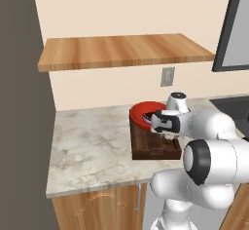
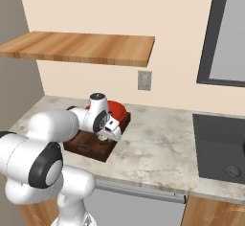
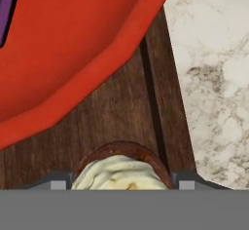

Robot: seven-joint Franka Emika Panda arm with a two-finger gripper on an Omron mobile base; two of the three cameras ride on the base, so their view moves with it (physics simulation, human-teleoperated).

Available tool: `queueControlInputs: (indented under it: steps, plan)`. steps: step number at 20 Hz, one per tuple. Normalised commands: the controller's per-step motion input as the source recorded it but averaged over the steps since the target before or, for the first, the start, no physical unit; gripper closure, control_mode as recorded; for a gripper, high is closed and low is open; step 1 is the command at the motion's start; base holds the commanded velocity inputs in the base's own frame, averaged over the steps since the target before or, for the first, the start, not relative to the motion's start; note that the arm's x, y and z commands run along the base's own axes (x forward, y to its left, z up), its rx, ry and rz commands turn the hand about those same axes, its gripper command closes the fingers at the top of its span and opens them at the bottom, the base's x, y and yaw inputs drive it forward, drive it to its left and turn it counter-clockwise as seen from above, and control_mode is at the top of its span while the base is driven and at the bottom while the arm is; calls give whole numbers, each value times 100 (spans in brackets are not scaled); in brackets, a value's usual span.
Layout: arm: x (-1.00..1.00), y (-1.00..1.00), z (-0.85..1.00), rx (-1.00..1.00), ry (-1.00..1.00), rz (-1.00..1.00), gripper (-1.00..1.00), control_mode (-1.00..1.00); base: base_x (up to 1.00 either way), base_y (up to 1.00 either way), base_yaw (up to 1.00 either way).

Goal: Place the bowl with cake and the cupcake onto the tray.

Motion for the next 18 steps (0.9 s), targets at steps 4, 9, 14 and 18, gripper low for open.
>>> queueControlInputs:
  steps: [4,9,14,18]
  plan:
    - [0,-1,-6,0,0,0,-100,-100,0,0,0]
    - [-1,-7,0,0,0,0,-100,-100,0,0,0]
    - [-5,-8,4,0,-2,0,-100,-100,0,0,0]
    - [-13,-1,40,0,-2,2,-100,-100,0,0,0]
